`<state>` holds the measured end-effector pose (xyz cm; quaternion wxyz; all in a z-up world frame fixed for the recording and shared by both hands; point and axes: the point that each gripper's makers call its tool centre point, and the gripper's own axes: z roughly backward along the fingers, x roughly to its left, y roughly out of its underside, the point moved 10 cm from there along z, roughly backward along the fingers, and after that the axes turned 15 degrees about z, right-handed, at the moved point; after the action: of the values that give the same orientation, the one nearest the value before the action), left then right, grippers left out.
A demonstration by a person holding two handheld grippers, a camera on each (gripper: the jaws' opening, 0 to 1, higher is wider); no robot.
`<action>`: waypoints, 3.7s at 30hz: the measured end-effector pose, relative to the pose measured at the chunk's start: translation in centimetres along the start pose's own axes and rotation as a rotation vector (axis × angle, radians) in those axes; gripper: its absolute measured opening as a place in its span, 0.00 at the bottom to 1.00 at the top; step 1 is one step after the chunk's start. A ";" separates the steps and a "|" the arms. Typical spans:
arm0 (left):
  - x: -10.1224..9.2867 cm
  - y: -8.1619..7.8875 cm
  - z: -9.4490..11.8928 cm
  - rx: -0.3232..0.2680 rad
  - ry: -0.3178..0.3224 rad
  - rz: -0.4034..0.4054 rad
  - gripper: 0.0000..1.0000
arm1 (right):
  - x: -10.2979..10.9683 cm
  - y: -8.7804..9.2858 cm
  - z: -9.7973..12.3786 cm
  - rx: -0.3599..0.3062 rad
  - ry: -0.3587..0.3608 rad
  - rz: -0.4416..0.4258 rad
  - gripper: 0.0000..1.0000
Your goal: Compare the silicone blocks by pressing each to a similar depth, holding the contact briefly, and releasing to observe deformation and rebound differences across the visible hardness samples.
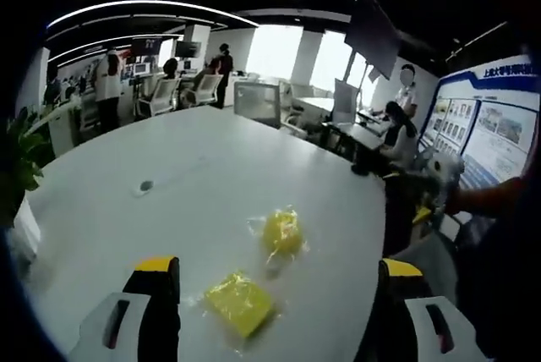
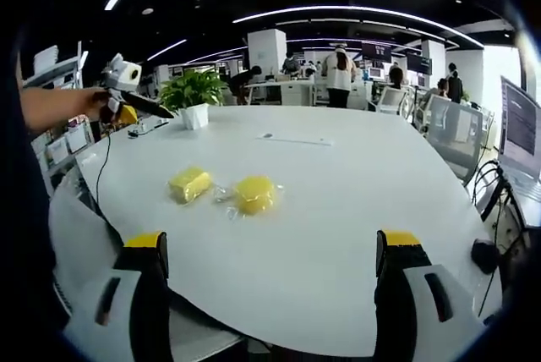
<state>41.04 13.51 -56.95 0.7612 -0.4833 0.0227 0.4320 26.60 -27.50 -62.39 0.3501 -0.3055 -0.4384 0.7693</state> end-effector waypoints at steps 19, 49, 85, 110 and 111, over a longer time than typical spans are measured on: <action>1.1 -5.4 -9.1 0.098 0.130 0.251 1.00 | -0.7 0.6 0.6 0.016 0.027 -0.010 0.97; 6.1 -2.6 -21.1 0.297 0.159 0.651 0.92 | 0.0 1.8 1.5 0.043 0.025 -0.034 0.96; 7.3 -0.3 -24.5 0.317 0.022 0.770 0.18 | 0.5 2.6 3.7 0.086 0.064 -0.033 0.96; 6.6 1.6 -22.5 0.418 0.106 0.827 0.00 | 1.1 2.3 3.9 0.101 0.063 -0.014 0.96; 6.7 1.6 -22.2 0.416 0.099 0.834 0.00 | 1.1 2.3 3.9 0.101 0.063 -0.013 0.96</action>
<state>52.67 1.30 -72.92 0.6013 -0.2901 0.3375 0.6636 22.30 -29.23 -62.96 0.3836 -0.3087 -0.3897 0.7783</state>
